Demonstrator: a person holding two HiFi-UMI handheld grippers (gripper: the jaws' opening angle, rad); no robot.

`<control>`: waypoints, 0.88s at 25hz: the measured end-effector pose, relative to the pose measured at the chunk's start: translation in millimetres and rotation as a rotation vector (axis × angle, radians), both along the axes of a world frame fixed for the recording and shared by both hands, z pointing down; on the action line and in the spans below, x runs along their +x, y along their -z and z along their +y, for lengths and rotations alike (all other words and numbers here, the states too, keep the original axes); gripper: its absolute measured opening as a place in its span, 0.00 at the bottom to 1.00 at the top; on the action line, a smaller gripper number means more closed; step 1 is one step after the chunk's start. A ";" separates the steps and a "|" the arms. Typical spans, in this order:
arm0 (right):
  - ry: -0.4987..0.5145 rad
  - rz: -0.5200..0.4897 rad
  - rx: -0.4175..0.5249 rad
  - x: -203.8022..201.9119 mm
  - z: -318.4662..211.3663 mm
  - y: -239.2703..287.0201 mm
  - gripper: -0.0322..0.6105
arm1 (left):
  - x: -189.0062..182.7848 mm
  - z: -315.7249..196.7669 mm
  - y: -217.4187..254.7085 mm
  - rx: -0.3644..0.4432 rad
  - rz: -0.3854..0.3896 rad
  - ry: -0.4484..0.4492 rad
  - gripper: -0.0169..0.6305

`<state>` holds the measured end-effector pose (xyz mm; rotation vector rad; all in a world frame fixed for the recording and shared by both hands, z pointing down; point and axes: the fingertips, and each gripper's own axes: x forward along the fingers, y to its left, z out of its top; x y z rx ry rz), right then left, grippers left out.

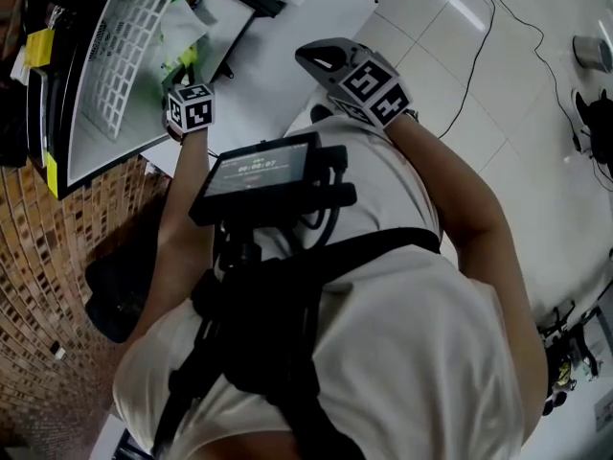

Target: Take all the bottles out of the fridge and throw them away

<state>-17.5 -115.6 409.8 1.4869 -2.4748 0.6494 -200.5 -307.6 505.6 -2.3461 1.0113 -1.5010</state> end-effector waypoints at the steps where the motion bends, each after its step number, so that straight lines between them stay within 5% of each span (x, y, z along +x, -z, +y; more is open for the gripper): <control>1: 0.010 -0.002 0.004 -1.5 -1.1 0.7 0.05 | -0.6 5.4 6.2 -0.004 0.026 0.010 0.10; 12: 0.142 -0.015 0.055 -0.9 -24.4 20.8 0.05 | 22.9 84.0 89.9 -0.019 0.439 0.066 0.10; 15: 0.168 -0.014 0.082 3.8 -32.1 29.3 0.05 | 24.4 104.1 102.6 -0.049 0.605 0.092 0.10; 18: 0.187 -0.015 0.115 7.5 -41.5 41.4 0.05 | 32.9 124.4 117.2 -0.083 0.761 0.050 0.10; 22: 0.239 -0.046 0.171 1.7 -42.8 57.7 0.05 | 48.0 149.7 132.1 -0.091 0.862 -0.005 0.10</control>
